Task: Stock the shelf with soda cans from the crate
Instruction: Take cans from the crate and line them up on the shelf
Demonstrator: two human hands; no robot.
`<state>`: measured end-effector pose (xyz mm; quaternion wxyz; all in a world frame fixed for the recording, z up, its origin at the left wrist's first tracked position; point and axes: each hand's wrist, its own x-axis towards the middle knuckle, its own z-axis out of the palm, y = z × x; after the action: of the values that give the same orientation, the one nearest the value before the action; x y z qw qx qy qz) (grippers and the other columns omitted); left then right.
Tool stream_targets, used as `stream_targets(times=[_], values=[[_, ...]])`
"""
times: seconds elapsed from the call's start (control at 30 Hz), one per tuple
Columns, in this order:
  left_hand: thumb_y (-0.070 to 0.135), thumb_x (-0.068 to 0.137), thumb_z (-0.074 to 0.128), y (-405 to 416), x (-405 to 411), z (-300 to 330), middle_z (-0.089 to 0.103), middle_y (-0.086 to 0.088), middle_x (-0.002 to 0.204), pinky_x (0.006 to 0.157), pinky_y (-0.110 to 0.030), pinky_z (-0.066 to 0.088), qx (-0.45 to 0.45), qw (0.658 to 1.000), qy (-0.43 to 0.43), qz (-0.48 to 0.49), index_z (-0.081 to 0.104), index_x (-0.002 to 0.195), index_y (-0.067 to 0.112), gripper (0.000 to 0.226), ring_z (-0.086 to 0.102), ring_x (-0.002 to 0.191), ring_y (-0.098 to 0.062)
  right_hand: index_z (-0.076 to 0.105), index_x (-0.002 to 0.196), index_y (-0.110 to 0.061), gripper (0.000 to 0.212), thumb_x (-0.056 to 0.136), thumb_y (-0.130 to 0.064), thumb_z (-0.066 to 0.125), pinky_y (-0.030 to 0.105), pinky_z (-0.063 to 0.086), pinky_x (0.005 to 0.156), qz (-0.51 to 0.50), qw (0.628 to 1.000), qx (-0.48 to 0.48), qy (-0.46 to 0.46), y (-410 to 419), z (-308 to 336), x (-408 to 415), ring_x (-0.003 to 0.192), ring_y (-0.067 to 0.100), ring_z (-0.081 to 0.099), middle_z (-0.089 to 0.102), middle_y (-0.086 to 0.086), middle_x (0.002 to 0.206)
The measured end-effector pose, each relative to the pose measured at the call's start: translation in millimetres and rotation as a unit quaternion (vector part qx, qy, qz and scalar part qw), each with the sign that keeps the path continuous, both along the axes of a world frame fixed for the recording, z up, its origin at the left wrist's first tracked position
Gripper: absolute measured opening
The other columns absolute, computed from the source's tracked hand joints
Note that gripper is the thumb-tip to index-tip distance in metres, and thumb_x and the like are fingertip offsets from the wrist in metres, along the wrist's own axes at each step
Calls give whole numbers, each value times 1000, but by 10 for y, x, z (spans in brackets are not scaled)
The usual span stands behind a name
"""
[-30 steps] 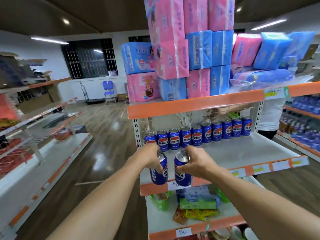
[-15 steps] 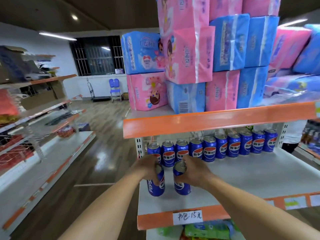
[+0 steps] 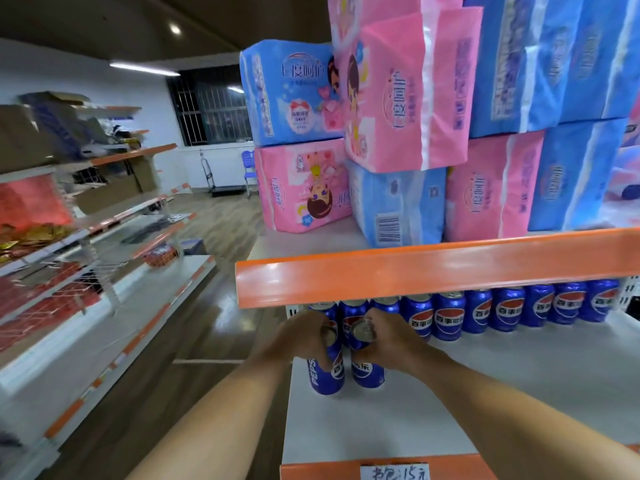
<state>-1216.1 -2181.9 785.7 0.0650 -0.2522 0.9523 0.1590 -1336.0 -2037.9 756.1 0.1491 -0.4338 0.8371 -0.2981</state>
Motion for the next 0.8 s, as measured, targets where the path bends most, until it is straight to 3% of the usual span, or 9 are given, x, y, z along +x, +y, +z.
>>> stream_targets(times=[0.23, 0.43, 0.5, 0.57, 0.67, 0.73, 0.8], values=[[17, 66, 89, 45, -25, -59, 67, -5, 126, 85, -30, 51, -22, 999, 43, -25, 58, 129, 14, 70, 63, 114, -27, 53, 111, -15, 51, 71, -26, 84, 31, 54, 79, 24, 999, -34, 0, -18, -37, -9, 96, 18, 63, 66, 1, 106], [10, 71, 85, 27, 29, -147, 67, -5, 124, 87, -25, 49, -20, 995, 87, -43, 61, 125, 13, 60, 64, 114, -26, 57, 108, -23, 48, 70, -27, 84, 32, 56, 86, 28, 993, -113, -35, -14, -186, -2, 96, 5, 65, 68, -12, 102], [13, 71, 86, 37, 55, -152, 62, -6, 128, 90, -25, 47, -38, 994, 88, -53, 58, 129, 12, 64, 60, 118, -27, 55, 111, -23, 50, 71, -27, 85, 24, 55, 85, 29, 991, -118, -47, -22, -220, -9, 97, 5, 64, 67, -14, 104], [22, 71, 88, 52, 78, -156, 51, -6, 139, 98, -30, 44, -72, 992, 78, -69, 47, 143, 13, 84, 48, 127, -27, 54, 116, -21, 55, 72, -28, 86, 15, 51, 81, 36, 992, -105, -57, -20, -227, -33, 100, 6, 63, 66, -13, 109], [38, 65, 89, 53, 119, -153, 42, -1, 150, 109, -38, 40, -106, 985, 115, -75, 35, 152, 17, 104, 36, 135, -27, 51, 123, -25, 76, 60, -46, 88, 24, 53, 90, 25, 994, -94, -45, -27, -264, -112, 109, 10, 61, 62, -9, 119], [45, 61, 89, 43, 139, -146, 48, 2, 145, 106, -38, 44, -95, 975, 194, -53, 38, 147, 23, 103, 44, 132, -25, 47, 125, -29, 91, 49, -62, 84, 34, 54, 94, 4, 995, -95, -1, -17, -263, -151, 113, 14, 58, 55, -7, 123], [46, 60, 91, 55, 170, -130, 60, 6, 132, 96, -31, 51, -25, 964, 263, -11, 47, 138, 28, 91, 58, 120, -19, 42, 131, -25, 108, 43, -78, 73, 41, 51, 95, -12, 993, -85, 75, 2, -208, -169, 116, 20, 51, 47, -1, 129]])
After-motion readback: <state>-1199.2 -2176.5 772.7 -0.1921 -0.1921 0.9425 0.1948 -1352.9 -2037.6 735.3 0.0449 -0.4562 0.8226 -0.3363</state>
